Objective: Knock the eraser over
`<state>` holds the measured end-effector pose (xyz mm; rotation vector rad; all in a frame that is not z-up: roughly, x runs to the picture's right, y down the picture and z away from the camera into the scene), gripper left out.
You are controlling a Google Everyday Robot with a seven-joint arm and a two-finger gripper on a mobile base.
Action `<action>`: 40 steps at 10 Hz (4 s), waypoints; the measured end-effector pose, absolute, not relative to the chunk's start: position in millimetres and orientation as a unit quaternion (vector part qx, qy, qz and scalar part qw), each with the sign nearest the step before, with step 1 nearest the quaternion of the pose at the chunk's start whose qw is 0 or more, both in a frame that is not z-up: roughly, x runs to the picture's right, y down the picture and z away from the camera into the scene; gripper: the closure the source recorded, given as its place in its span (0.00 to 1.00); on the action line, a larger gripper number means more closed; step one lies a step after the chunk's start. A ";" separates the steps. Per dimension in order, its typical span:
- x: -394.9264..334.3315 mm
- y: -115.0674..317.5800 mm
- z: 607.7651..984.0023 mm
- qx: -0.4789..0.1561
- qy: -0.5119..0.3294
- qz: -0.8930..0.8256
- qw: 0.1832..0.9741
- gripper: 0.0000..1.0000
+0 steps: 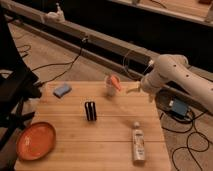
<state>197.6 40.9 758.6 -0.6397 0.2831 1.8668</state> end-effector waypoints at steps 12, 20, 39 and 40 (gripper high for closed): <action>197.6 40.9 758.6 -0.269 0.119 0.786 0.543 0.20; 197.6 41.0 758.6 -0.269 0.119 0.786 0.543 0.20; 61.5 74.4 800.2 -0.288 0.047 0.742 0.603 1.00; 53.3 77.9 803.2 -0.295 0.048 0.739 0.604 1.00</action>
